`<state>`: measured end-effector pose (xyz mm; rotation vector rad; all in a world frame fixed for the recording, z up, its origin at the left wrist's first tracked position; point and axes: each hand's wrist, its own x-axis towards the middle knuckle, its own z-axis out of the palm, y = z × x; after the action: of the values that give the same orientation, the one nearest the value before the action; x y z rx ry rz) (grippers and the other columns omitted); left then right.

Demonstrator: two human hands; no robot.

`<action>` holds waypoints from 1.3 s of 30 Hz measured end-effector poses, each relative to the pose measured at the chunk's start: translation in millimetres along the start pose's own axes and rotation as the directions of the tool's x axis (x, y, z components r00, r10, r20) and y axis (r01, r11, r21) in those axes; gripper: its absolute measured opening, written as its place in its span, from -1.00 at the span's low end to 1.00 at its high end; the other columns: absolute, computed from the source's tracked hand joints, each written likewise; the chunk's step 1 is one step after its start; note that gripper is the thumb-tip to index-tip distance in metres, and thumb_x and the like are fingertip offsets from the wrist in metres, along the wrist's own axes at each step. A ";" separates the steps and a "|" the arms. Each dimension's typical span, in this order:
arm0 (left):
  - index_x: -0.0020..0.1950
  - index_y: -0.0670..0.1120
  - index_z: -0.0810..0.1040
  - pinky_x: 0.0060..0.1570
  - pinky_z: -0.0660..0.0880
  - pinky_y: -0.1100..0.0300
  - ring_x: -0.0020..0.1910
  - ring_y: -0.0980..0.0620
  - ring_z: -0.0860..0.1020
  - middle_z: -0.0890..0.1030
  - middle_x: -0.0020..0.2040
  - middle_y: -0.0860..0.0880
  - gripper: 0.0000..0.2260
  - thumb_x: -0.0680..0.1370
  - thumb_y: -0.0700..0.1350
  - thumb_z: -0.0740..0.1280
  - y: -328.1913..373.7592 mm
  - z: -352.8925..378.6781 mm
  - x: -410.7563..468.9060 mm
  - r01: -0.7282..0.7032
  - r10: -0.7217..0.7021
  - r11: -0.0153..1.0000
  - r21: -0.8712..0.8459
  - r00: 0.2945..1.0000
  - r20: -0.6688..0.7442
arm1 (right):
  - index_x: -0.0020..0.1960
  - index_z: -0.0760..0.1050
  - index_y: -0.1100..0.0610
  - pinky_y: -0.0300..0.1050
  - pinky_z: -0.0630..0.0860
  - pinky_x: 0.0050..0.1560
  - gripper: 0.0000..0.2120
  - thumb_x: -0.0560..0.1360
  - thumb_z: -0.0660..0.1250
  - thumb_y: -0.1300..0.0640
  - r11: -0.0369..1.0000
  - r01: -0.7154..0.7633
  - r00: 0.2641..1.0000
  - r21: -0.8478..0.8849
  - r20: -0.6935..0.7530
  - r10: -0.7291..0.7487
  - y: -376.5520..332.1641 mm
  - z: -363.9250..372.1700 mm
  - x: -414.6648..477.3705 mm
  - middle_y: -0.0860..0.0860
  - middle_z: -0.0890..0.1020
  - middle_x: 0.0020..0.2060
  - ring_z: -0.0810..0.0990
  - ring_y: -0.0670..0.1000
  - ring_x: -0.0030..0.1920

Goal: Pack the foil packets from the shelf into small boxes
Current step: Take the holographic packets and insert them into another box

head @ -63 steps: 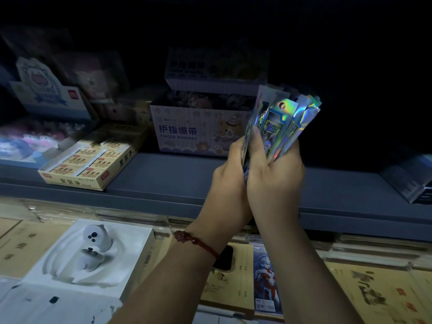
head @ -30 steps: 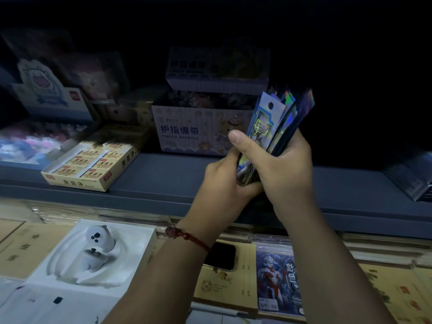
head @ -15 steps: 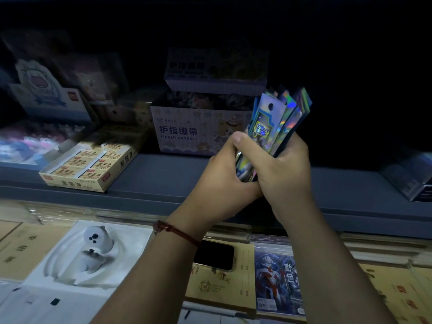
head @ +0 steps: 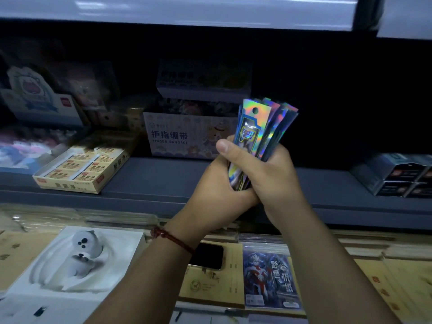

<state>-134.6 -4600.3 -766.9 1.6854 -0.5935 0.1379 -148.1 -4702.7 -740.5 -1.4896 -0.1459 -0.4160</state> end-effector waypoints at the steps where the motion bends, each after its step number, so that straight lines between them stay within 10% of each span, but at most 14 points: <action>1: 0.34 -0.04 0.48 0.10 0.55 0.29 0.14 0.23 0.64 0.69 0.07 0.17 -0.52 0.46 -0.31 0.45 1.3 2.1 -2.5 -0.003 0.003 1.000 0.015 1.000 0.009 | 0.09 0.64 0.14 -0.22 0.60 -0.03 -0.70 0.41 0.60 0.14 1.000 -0.015 1.000 0.003 0.003 0.015 -0.6 -2.3 -3.6 -0.06 0.74 -0.12 0.73 -0.09 -0.06; 6: 0.26 0.11 0.40 -0.01 0.62 0.08 0.00 0.20 0.66 0.69 0.00 0.15 -0.47 0.36 0.09 0.51 4.9 12.0 -16.9 0.084 -0.078 0.956 0.281 0.996 -0.031 | 0.05 0.59 0.28 -0.05 0.64 -0.08 -0.69 0.41 0.60 0.18 0.992 -0.041 0.991 0.122 -0.120 0.056 -2.8 -14.1 -21.4 0.07 0.70 -0.18 0.69 0.01 -0.15; 12: 0.13 0.07 0.25 -0.25 0.48 0.00 -0.12 -0.18 0.60 0.62 -0.13 0.02 -0.61 0.46 0.06 0.40 21.0 32.4 -33.5 0.039 -0.032 0.867 0.497 0.999 -0.021 | 0.08 0.53 0.27 0.00 0.61 -0.07 -0.81 0.53 0.44 0.20 0.996 -0.093 0.975 0.012 -0.201 0.094 0.2 -30.7 -44.0 0.09 0.70 -0.18 0.69 0.02 -0.16; 22: 0.35 0.04 0.35 -0.11 0.35 0.07 0.10 -0.21 0.59 0.65 0.08 -0.07 -0.60 0.54 0.04 0.29 41.4 75.8 -33.8 -0.027 -0.078 0.709 0.704 0.990 0.117 | 0.07 0.54 0.20 0.06 0.60 0.02 -0.88 0.62 0.27 0.18 0.993 -0.100 0.936 -0.056 -0.343 0.074 3.4 -68.7 -63.3 0.10 0.72 -0.10 0.71 0.09 -0.09; 39: 0.12 0.07 0.27 -0.18 0.58 -0.09 -0.10 -0.20 0.61 0.64 -0.09 -0.03 -0.66 0.47 -0.03 0.37 89.8 196.4 -15.9 -0.106 0.066 0.912 0.395 0.991 0.114 | 0.05 0.59 0.20 -0.11 0.56 -0.16 -0.87 0.57 0.38 0.14 0.982 -0.186 0.890 -0.024 -0.427 0.159 -66.0 -186.1 -72.6 0.06 0.71 -0.18 0.69 0.01 -0.17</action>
<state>-235.2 -4789.4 -735.6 2.0737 -0.7523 0.2553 -267.9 -4874.5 -720.4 -1.4267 0.3481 -0.5940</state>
